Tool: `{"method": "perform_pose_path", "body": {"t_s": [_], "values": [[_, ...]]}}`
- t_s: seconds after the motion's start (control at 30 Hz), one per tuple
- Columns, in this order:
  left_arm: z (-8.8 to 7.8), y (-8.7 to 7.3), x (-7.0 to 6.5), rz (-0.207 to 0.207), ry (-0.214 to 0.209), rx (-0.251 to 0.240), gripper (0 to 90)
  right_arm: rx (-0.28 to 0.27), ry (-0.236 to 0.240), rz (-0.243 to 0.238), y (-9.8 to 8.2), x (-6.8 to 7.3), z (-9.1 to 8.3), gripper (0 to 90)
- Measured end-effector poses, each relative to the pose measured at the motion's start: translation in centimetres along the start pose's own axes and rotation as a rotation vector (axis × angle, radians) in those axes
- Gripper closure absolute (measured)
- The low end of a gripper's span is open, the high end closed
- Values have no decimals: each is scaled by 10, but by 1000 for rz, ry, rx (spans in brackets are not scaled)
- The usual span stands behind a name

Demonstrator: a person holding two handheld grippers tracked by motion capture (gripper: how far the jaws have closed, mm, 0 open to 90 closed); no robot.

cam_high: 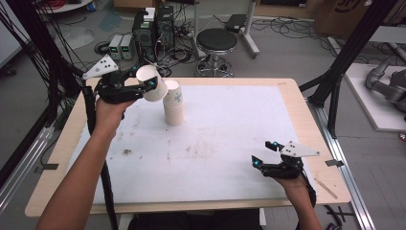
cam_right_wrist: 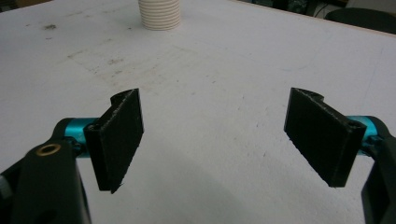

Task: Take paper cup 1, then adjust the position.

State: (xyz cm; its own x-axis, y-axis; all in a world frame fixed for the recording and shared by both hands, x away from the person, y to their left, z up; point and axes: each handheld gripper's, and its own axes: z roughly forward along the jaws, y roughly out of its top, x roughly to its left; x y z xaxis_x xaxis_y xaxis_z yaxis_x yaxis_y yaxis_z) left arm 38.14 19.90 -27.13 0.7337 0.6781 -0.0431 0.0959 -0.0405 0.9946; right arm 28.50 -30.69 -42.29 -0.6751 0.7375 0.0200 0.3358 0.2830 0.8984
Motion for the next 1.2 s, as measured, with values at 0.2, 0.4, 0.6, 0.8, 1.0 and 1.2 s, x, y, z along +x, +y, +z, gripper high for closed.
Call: {"method": "perform_pose_path", "body": {"t_s": [0.2,0.4,0.6,0.8,1.0,1.2], "values": [[-14,-21,-11,-11,-20,8,350,-1,4,-2,1,1,2,202],[-23,-43,-18,-17,-28,21,350,2,7,1,3,2,5,202],[-24,-62,-20,-37,-44,40,351,5,9,0,4,3,7,202],[-22,-69,-25,-21,-66,57,350,4,13,-11,5,4,9,202],[-17,-71,-32,-22,-75,54,349,4,19,-11,6,6,9,202],[-13,-78,-35,-30,-92,63,349,-3,32,-15,9,7,11,202]]}}
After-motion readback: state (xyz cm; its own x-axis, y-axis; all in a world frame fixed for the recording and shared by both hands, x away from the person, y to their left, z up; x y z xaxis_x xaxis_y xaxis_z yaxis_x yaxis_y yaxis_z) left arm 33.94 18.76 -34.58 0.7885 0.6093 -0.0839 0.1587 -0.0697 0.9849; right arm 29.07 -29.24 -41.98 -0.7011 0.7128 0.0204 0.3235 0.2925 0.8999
